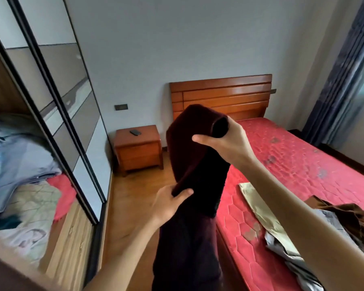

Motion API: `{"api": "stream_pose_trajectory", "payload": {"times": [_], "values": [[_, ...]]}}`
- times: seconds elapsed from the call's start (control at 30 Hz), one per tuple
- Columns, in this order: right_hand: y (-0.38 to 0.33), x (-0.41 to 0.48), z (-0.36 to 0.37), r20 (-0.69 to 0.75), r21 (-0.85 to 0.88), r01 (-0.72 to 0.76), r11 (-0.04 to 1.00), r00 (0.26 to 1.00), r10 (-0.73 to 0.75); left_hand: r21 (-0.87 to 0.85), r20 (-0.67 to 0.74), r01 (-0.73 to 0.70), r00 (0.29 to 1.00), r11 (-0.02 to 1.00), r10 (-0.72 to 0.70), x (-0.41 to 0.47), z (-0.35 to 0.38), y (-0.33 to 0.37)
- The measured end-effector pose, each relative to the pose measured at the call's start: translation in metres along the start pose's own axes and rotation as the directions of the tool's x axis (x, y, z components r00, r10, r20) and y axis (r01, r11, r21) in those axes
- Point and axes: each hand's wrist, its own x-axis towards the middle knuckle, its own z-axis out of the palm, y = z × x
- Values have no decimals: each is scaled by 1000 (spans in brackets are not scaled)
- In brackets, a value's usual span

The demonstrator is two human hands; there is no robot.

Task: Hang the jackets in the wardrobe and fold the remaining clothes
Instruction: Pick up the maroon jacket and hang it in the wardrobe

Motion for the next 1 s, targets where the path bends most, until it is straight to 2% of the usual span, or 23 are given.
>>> {"api": "stream_pose_trajectory", "payload": {"times": [0.1,0.17,0.23,0.33,0.47,0.57,0.67,0.73,0.83,0.93,1.0], "values": [[14,25,7,72,-25,-38,999,997,39,-13,-98,-5,995,1000,4,10,-5,2],[27,41,10,169,57,-60,997,984,49,-27,-165,-13,986,1000,8,20,-7,14],[47,49,13,280,142,-23,990,960,-18,-82,-213,-1,977,997,-17,34,-12,25],[89,47,22,413,174,49,984,903,-118,-101,-258,26,965,994,-51,60,-27,41],[136,41,44,594,266,-56,962,796,-118,-88,-385,-4,923,996,-30,90,-45,70],[144,53,62,637,389,-125,913,753,-168,-87,-477,-1,878,996,-41,106,-57,84],[138,69,81,644,457,-116,882,727,-239,-148,-548,-16,834,989,-69,114,-71,91],[130,83,94,638,479,-49,876,704,-310,-182,-598,-27,797,983,-89,114,-77,94],[111,100,115,592,493,141,859,669,-450,-163,-684,-18,722,986,-100,115,-87,98],[106,106,132,498,433,371,822,661,-561,-18,-783,35,621,999,-36,116,-105,98],[112,112,137,420,388,468,794,677,-604,107,-822,62,568,992,53,117,-113,98]]}}
